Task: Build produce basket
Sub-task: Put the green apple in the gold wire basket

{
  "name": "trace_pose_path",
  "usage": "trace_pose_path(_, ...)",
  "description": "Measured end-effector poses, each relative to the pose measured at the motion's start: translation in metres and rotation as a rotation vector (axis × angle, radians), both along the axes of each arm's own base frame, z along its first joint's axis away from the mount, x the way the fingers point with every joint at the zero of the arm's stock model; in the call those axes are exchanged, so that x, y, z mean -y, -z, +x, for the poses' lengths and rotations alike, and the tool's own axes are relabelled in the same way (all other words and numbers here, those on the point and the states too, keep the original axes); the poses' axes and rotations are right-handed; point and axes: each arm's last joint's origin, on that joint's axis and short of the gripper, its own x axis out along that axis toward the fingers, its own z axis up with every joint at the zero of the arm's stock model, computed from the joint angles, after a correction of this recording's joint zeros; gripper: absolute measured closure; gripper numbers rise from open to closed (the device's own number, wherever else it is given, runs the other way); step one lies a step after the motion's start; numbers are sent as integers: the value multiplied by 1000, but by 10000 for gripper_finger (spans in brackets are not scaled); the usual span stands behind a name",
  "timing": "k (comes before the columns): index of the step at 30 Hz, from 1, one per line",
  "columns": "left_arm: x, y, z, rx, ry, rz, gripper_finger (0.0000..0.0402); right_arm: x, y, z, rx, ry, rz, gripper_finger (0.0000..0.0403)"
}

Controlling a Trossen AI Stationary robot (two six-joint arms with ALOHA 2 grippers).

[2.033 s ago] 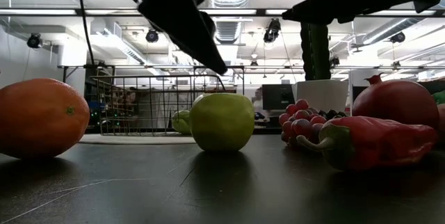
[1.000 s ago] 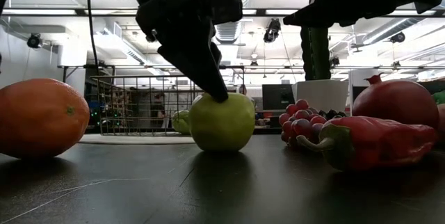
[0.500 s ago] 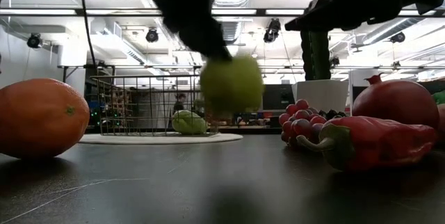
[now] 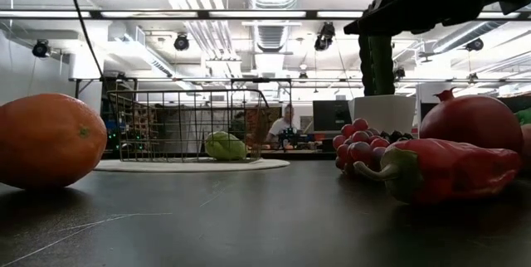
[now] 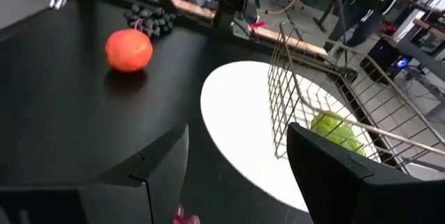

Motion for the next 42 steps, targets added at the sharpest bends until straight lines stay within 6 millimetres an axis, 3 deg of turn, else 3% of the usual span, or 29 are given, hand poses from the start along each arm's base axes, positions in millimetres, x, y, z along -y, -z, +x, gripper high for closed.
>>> trace_pose_path(5,-3,3,-12,318,97,9,174,0,0,0,0,-1,-2,174)
trace_pose_path(9,-10,11,-20,478,98,-26,174,0,0,0,-1,-1,-3,174)
trace_pose_path(13,-17,18,-21,485,51,-36,174,0,0,0,-2,-1,-3,174)
trace_pose_path(17,-33,13,-20,429,-200,-100,174,0,0,0,-2,-1,-3,174)
trace_pose_path(24,-87,-3,-30,62,-721,-195,174,0,0,0,-2,-1,-3,174)
trace_pose_path(30,-140,2,-54,-304,-1078,-310,174,0,0,0,-2,-2,-8,174)
trace_pose_path(35,-179,22,-71,-557,-1216,-459,174,0,0,0,-2,-2,-8,174)
trace_pose_path(42,-213,57,-79,-844,-1280,-572,174,0,0,0,-1,-2,-11,174)
